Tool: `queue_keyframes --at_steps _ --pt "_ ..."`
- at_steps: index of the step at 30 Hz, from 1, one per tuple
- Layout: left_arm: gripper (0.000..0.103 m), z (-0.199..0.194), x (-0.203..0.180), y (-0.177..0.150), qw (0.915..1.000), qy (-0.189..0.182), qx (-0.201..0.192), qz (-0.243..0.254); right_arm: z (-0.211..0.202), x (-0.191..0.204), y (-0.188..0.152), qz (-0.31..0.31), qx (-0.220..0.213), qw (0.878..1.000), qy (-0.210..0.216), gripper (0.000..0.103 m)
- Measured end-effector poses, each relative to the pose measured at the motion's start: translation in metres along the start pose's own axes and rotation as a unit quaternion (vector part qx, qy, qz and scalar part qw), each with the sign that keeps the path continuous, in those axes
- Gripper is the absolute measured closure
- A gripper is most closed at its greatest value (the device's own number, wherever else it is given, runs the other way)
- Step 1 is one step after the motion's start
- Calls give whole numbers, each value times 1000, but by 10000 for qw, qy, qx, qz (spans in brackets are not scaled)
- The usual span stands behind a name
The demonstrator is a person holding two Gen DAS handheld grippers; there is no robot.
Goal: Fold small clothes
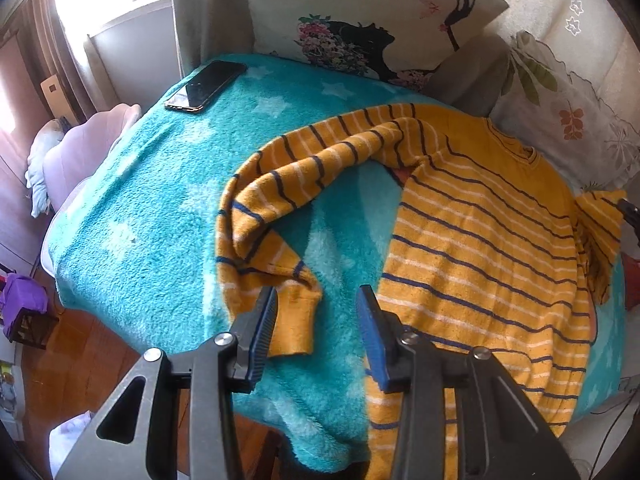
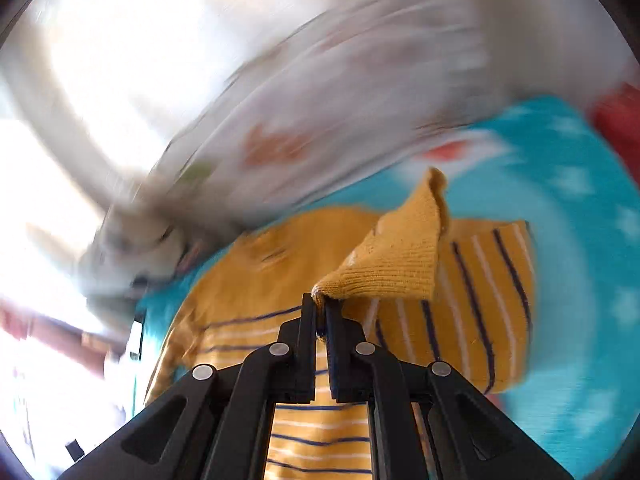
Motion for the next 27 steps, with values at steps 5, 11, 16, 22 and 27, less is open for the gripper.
queue_keyframes --at_steps 5,11,16,22,27 --pt "64 6 46 3 9997 45 59 -244 98 88 -13 -883 641 9937 -246 98" --pt "63 11 93 5 9981 130 113 -594 199 154 -57 -2306 1385 9560 -1170 95" --pt "62 14 113 10 9966 131 128 -801 228 194 -90 -2974 1796 9309 -1127 94" --pt "57 16 117 15 9957 21 107 -921 209 187 -73 -2924 870 9304 -2032 31" --pt "57 22 115 14 9959 -27 175 -884 240 168 -57 -2959 974 9169 -2496 32"
Point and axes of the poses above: each gripper's, at about its wrist camera, not at the fingertips, and z roughly the way its jaws point, x to its left, y to its top, the point moved 3 cm from there along z, roughly the way its jaws point, and after that the axes turned 10 degrees about x, right-handed, at the moved point
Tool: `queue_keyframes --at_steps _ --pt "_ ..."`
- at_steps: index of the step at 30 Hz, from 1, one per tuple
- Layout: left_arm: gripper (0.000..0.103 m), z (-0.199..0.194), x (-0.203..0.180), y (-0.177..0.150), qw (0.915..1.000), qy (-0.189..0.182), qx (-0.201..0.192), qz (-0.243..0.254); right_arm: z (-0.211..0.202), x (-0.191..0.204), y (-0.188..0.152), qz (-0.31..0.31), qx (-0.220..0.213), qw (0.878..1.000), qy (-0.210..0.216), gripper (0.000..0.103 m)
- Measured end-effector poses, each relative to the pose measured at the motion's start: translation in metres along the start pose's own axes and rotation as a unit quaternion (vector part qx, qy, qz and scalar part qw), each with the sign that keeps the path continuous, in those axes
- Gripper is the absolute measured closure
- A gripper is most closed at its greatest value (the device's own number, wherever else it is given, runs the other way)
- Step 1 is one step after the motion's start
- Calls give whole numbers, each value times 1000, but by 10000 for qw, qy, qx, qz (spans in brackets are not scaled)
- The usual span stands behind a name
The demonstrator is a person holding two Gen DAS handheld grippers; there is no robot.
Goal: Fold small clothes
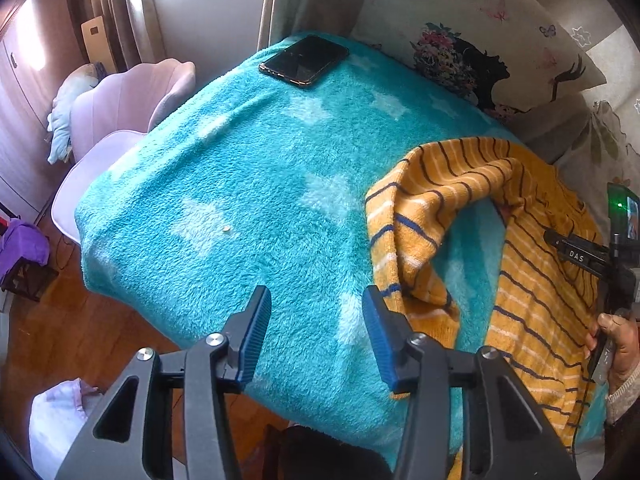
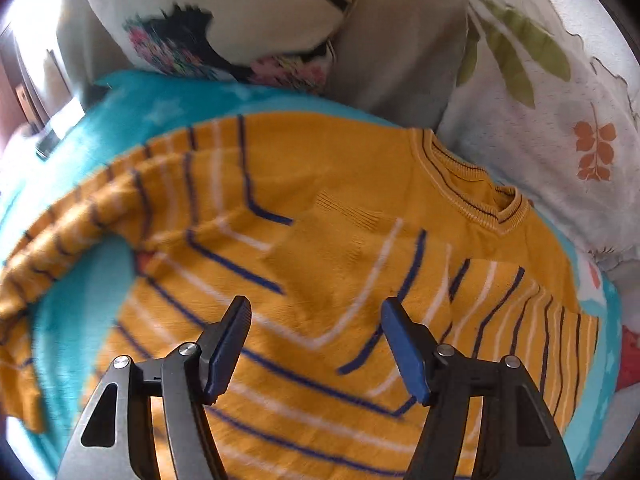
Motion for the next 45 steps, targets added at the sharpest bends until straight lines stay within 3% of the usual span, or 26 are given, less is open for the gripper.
queue_keyframes --at_steps 3,5,7,11,15,20,22,25,26,29,34,38,39,40,41,45 --pt "57 -1 1 -1 10000 -6 -23 11 6 -13 6 313 61 9985 451 54" --pt "57 0 3 0 10000 -18 -16 -21 3 -19 11 466 91 9964 697 82" --pt "57 2 7 1 10000 -34 -15 -84 -9 -26 17 593 3 9951 793 92" --pt "57 6 14 3 9997 -96 27 -217 -36 -27 25 709 -205 9911 1112 93" --pt "57 8 17 5 9994 -143 68 -293 -50 7 23 439 -126 9874 1514 93" --pt "56 1 26 5 9993 -69 -14 -374 -26 48 14 54 314 9918 1234 82" --pt "52 -2 36 5 9989 -14 -61 -470 -41 59 6 27 182 9865 1625 78" --pt "50 -1 52 3 9977 25 -38 -671 -64 94 -12 -298 176 9722 2317 52" --pt "50 0 57 2 9971 24 -8 -757 -69 113 -22 -502 290 9626 2647 50" --pt "50 2 66 0 9956 -42 50 -935 -78 165 -46 -1092 505 9471 2975 50" --pt "50 -3 70 -3 9956 -37 -20 -938 -102 227 -85 -2183 275 9343 2803 42" --pt "50 -3 72 -7 9957 -76 -24 -923 -89 255 -108 -2610 281 9348 2390 41" --pt "50 -3 72 -7 9957 -88 -22 -921 -80 256 -110 -2667 273 9385 2175 44" --pt "50 -4 72 -8 9957 -101 -23 -920 -75 258 -111 -2720 292 9408 2002 74" --pt "50 -4 72 -8 9958 -107 -35 -914 -72 257 -110 -2724 382 9414 1951 97" --pt "50 -11 67 -5 9968 -78 -119 -791 -106 216 -85 -2141 193 9434 2524 98"
Point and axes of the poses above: each gripper's, at about its wrist camera, not at the fingertips, and z roughly the way its jaws point, x to its left, y to its top, the point moved 3 cm from there along z, roughly the way its jaws point, and after that the axes turned 10 degrees about x, right-handed, at the moved point
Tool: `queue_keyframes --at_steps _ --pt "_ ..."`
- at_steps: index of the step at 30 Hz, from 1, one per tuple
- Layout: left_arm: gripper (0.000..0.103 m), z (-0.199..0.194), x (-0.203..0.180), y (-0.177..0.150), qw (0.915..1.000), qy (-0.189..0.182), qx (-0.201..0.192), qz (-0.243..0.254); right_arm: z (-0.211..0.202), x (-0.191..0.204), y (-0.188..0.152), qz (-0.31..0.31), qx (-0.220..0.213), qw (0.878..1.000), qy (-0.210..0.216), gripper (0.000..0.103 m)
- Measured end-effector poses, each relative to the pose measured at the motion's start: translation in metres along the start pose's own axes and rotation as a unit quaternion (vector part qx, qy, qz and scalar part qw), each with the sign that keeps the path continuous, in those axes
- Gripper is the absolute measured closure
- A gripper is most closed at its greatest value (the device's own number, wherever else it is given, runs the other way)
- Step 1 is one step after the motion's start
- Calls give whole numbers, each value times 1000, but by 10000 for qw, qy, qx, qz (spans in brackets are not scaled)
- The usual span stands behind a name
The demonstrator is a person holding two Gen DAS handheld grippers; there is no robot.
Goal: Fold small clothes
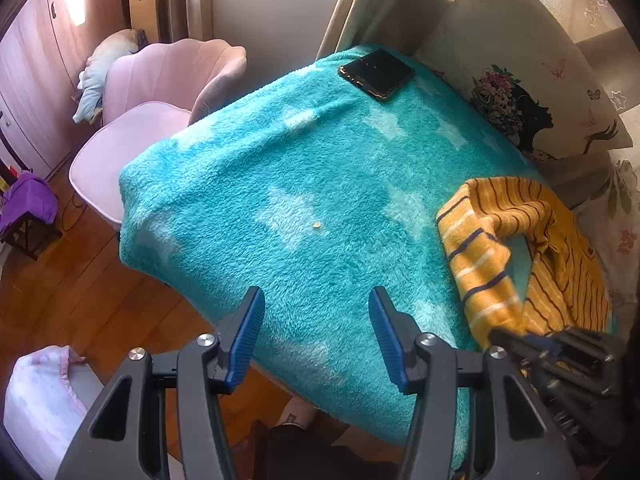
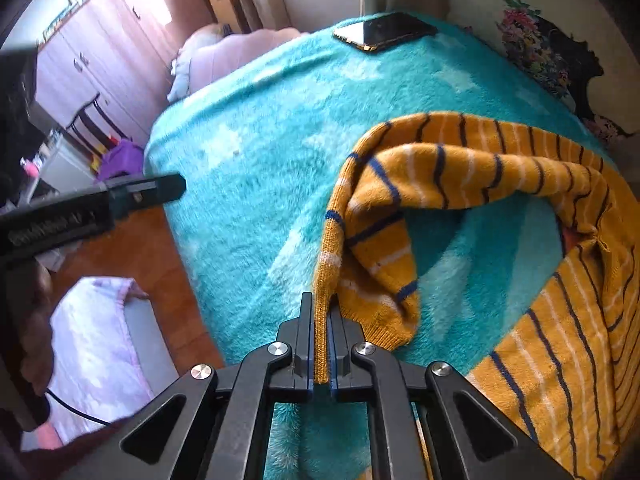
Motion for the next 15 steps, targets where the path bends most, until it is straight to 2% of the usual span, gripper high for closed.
queue_keyframes --at_steps 2,5,8,9,11,12,15 --pt "50 -5 -8 2 9999 6 -70 88 -35 -20 5 289 -314 9988 222 98" --pt "50 -16 -25 4 9996 -1 -221 199 -101 -70 2 814 -897 9917 431 98" --pt "50 -26 -47 2 9988 -13 -367 310 -162 -140 -25 1502 -1421 9767 569 98" --pt "49 -28 -56 0 9986 -33 -393 347 -182 -177 -42 1839 -1598 9685 521 98" --pt "48 -31 -76 -4 9980 -71 -420 465 -200 -225 -69 2307 -1711 9574 311 98" --pt "48 -31 -86 -6 9976 -65 -417 543 -207 -261 -92 2653 -1688 9492 130 98" --pt "47 -28 -120 -14 9960 -50 -384 807 -206 -331 -140 3268 -1481 9322 -474 98"
Point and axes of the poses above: each gripper's, at about its wrist camera, not at the fingertips, and z roughly the way its jaws point, x to its left, y to its top, the point moved 3 cm from there along z, roughly the way its jaws point, and after that the axes turned 10 degrees about x, right-handed, at the moved point
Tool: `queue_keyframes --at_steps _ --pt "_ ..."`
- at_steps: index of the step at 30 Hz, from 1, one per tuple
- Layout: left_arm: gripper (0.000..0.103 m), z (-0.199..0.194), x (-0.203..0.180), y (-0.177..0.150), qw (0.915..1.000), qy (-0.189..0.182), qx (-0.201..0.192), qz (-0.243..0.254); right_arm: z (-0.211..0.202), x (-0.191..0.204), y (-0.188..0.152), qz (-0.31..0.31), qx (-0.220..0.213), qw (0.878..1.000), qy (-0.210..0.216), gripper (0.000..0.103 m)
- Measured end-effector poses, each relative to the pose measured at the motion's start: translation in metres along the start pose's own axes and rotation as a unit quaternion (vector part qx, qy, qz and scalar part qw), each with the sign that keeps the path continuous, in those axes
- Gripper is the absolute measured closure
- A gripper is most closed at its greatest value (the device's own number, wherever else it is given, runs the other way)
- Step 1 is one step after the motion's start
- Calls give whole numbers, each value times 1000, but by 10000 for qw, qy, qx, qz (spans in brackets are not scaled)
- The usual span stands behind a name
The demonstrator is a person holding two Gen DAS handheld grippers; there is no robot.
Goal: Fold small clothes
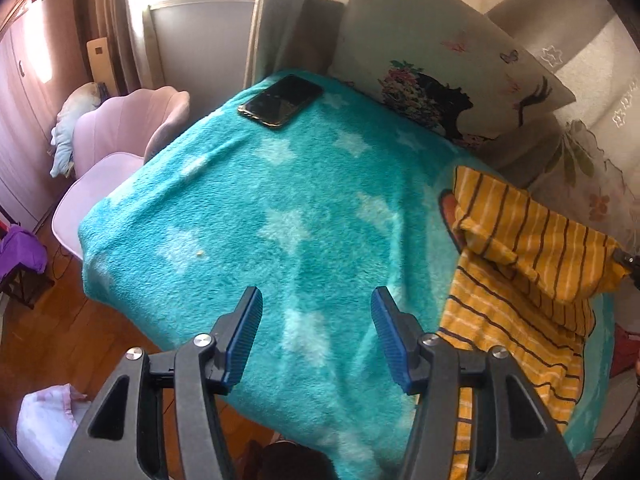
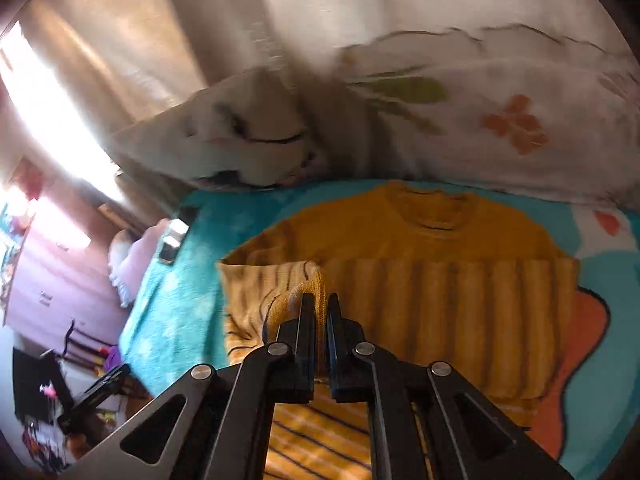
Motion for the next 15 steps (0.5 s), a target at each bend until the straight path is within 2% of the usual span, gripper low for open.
queue_keyframes --at_steps 3,5,7,9,10,11,13,15 --pt "41 9 -35 -2 9996 -14 92 281 24 -90 -2 594 376 9952 -681 95" --pt "41 18 -58 -2 9987 8 187 482 36 -130 -8 907 638 9879 -1081 91" --pt "41 26 -80 -1 9972 33 245 703 33 -152 -14 1132 551 9862 -1079 91" --pt "41 35 -100 4 9952 72 294 926 22 -162 -23 1316 331 9873 -824 83" --pt "41 39 -109 7 9944 73 306 1013 19 -162 -24 1301 273 9886 -708 75" --pt "40 46 -118 13 9938 64 312 1064 18 -155 -26 1181 224 9909 -610 73" --pt "40 56 -129 24 9936 -5 358 1067 27 -127 -18 938 233 9942 -479 73" --pt "40 67 -139 35 9938 -99 446 1017 33 -94 -15 629 330 9974 -92 72"
Point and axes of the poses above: each gripper's, at about its wrist camera, not at the fingertips, and z roughly the way its jaws point, x to its left, y to its top, the point moved 3 cm from there along z, roughly the way its jaws point, and after that the axes turned 10 degrees about x, right-handed, at the moved point
